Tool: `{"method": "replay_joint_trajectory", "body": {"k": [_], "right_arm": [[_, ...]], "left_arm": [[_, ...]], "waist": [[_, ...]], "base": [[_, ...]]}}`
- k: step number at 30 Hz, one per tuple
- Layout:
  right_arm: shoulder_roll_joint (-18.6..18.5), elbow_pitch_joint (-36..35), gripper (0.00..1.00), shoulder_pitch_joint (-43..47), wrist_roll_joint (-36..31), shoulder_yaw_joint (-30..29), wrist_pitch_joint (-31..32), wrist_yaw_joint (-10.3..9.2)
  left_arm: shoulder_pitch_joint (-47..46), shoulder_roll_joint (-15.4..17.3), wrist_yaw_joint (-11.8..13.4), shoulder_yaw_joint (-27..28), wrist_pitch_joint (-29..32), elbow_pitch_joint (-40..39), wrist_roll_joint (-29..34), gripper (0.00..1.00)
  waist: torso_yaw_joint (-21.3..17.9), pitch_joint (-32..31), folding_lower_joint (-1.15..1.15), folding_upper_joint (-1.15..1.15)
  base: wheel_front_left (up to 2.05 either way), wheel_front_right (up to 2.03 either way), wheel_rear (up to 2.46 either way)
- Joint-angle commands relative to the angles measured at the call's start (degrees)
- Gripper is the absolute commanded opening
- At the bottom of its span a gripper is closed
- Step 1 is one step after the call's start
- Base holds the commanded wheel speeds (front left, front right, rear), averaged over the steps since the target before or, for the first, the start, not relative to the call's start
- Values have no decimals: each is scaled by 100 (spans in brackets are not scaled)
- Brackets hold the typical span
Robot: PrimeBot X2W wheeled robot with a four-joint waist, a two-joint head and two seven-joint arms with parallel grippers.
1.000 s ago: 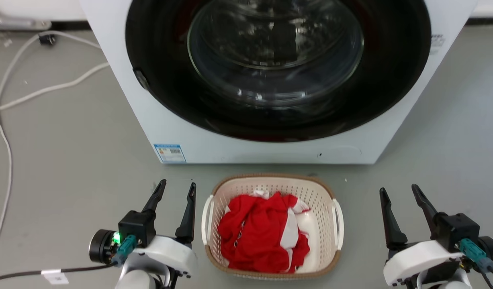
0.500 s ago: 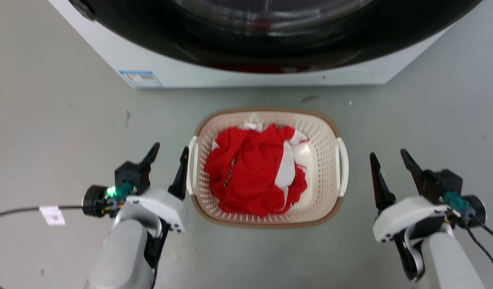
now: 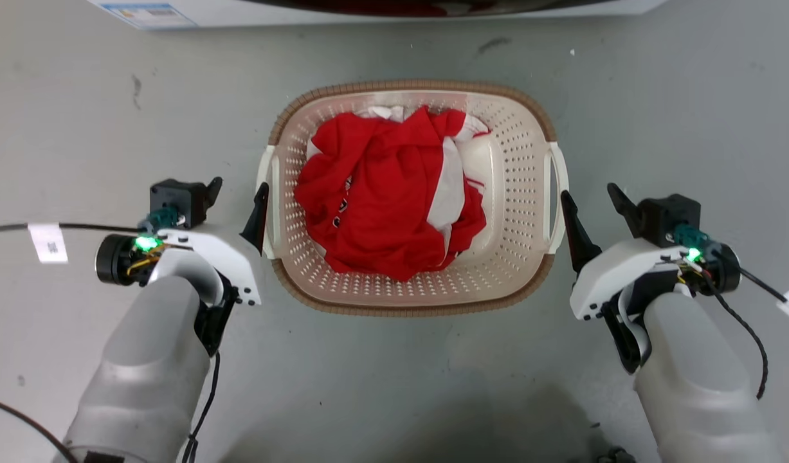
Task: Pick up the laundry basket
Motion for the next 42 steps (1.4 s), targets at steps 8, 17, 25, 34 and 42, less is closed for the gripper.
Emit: {"method": "replay_joint_trajectory", "body": {"k": [8,17,25,34,42], "right_arm": [[3,1119,100,-883,426,516,-137,-4],[3,1875,100,-1526,1061,1330,-104,-4],[3,2267,100,-1844,1607,1906,227,-3],[-25,2421,0,-1918,2052,2368,299,4],[-15,2557,0,-1671,2383,2728,603,5]], "left_arm": [[-631,271,5,-704,450,467,-755,100],[-1075,429,5,-1372,624,660,-1347,100],[-1365,452,6,-1767,809,912,-1817,100],[-1421,465,5,-2260,866,907,-2265,0],[-1229,384,3,-2659,930,933,-2699,0]], "waist": [[-73,459,-1,0],[-139,748,-1,0],[-145,891,-1,0],[-145,822,-1,0],[-102,255,-1,0]], "base": [[0,0,0],[0,0,0],[0,0,0],[0,0,0],[0,0,0]]}}
